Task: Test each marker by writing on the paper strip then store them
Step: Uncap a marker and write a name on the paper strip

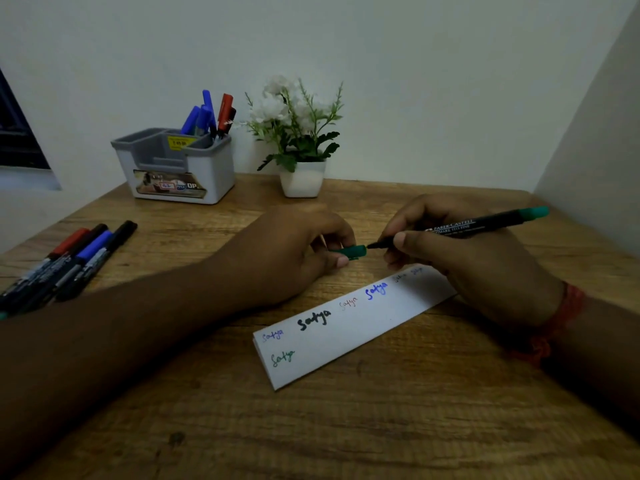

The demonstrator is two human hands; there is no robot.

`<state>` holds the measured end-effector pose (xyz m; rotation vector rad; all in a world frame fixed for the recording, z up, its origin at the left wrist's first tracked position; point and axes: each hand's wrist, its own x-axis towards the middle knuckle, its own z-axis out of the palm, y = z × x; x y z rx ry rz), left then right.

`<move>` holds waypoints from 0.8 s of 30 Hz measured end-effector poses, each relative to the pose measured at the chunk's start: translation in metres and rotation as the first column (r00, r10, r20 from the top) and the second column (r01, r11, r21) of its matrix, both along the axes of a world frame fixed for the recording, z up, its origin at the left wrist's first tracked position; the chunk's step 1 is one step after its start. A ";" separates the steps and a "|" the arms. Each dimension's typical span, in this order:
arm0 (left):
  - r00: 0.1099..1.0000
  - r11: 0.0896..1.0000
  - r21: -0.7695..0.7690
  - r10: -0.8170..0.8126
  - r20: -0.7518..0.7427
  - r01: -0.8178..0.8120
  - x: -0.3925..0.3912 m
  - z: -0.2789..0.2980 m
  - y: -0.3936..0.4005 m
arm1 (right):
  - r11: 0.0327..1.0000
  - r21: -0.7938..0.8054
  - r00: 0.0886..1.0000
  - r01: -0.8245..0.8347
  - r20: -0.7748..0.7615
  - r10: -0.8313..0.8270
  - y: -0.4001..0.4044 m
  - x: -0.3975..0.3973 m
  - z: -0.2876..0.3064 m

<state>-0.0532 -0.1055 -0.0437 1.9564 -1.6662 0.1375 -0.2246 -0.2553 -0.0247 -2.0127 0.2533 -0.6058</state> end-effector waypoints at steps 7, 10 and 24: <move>0.999 1.000 -0.015 -0.021 0.030 0.021 -0.002 0.001 0.001 | 0.999 0.018 0.999 -0.031 -0.015 0.031 0.003 0.000 -0.001; 0.998 0.999 -0.032 -0.021 0.055 0.022 -0.002 0.001 0.000 | 1.000 -0.010 1.000 -0.020 -0.014 0.020 0.003 0.001 -0.002; 0.996 0.993 -0.102 -0.056 0.076 0.063 -0.001 0.000 0.000 | 0.987 0.070 0.990 -0.142 0.029 0.140 0.001 0.001 -0.007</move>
